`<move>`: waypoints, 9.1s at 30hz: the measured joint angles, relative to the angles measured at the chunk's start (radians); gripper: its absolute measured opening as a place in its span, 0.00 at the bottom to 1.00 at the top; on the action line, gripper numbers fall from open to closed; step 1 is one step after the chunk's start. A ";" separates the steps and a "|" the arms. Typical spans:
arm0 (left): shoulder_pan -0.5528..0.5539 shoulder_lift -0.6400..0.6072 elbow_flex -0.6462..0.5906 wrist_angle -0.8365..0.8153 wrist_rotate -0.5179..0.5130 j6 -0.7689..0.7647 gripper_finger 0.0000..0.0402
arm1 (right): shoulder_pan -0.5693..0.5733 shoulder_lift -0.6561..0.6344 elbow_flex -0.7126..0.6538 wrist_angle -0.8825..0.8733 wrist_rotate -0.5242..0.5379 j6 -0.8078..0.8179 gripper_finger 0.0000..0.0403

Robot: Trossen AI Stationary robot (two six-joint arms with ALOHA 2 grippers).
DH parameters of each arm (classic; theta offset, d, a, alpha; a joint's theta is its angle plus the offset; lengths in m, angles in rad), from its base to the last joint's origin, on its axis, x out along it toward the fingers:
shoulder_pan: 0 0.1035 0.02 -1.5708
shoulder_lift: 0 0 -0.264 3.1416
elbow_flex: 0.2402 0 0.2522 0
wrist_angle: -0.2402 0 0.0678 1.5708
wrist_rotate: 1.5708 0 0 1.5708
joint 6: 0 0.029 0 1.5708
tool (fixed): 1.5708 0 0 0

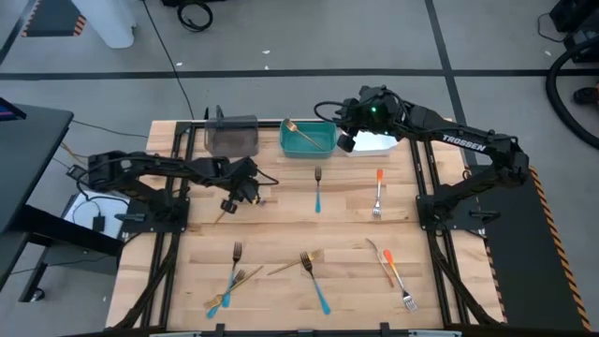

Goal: Sort silverware by color (type)
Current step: Put the orange fork into the black bin, then put the blue fork into the white bin

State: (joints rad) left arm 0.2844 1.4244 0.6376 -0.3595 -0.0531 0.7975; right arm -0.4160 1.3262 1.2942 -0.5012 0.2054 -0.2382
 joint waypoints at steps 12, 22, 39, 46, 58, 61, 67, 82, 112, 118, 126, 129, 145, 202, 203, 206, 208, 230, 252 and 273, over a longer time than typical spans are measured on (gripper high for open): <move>0.014 0.096 0.004 0.018 -0.005 0.000 0.24 | 0.000 0.000 0.000 -0.018 0.000 0.001 0.23; 0.021 0.116 0.004 0.021 0.036 0.000 0.04 | 0.000 0.000 0.000 -0.018 0.000 0.011 0.23; 0.027 0.117 0.268 -0.069 0.002 -0.102 0.02 | 0.000 0.000 0.000 -0.018 0.000 0.008 0.23; 0.124 0.100 0.492 -0.265 -0.308 -0.080 0.02 | 0.000 0.000 0.000 -0.018 0.000 0.008 0.23; 0.588 0.055 0.491 -0.389 -0.054 -0.213 0.02 | 0.004 0.000 0.000 -0.081 0.000 0.041 0.23; 0.593 0.055 0.483 -0.314 -0.052 -0.228 0.03 | 0.004 0.000 0.000 -0.085 0.000 0.061 0.23; 0.586 0.063 0.482 -0.303 -0.053 -0.270 0.03 | 0.004 0.000 0.000 -0.087 0.000 0.083 0.23; 0.586 0.083 0.483 -0.328 -0.046 -0.423 0.26 | 0.061 0.000 0.000 -0.305 -0.025 0.292 0.23; -0.010 -0.017 0.483 -0.171 0.190 -0.651 0.26 | 0.521 0.031 -0.066 -0.461 -0.132 1.275 0.23; -0.116 -0.015 0.483 -0.147 0.191 -0.766 0.26 | 0.567 0.030 -0.066 -0.388 -0.127 1.178 0.23; -0.267 0.059 0.483 -0.031 0.190 -0.954 0.26 | 0.570 0.030 -0.066 -0.346 -0.126 1.042 0.23; -0.322 0.109 0.483 0.045 0.189 -1.027 0.26 | 0.571 0.030 -0.066 -0.342 -0.149 0.996 0.23; -0.421 0.364 0.483 0.174 0.280 -1.284 0.26 | 0.675 0.028 -0.066 -0.345 -0.181 0.916 0.23; -0.446 0.582 0.483 0.375 0.365 -1.390 0.26 | 0.784 0.029 -0.065 -0.328 -0.093 1.006 0.23; -0.447 0.583 0.483 0.380 0.369 -1.389 0.26 | 0.784 0.029 -0.065 -0.327 -0.093 1.006 0.23; -0.453 0.584 0.483 0.381 0.390 -1.388 0.22 | 0.784 0.029 -0.065 -0.327 -0.092 1.006 0.23; -0.459 0.584 0.483 0.383 0.391 -1.388 0.18 | 0.784 0.029 -0.065 -0.328 -0.091 1.005 0.23; -0.395 0.459 0.491 0.391 0.480 -1.356 0.02 | 0.784 0.029 -0.065 -0.239 -0.151 1.023 0.23; -0.131 0.212 0.510 0.387 0.314 -1.150 0.02 | 0.653 0.029 -0.066 -0.218 0.093 0.788 0.29; -0.062 0.211 0.512 0.470 0.316 -1.062 0.02 | 0.431 0.104 -0.066 -0.225 -0.046 0.761 0.34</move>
State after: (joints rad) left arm 0.2227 1.6349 1.1499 0.1108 0.2626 -0.2646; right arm 0.0150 1.4302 1.2282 -0.7258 0.1599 0.5224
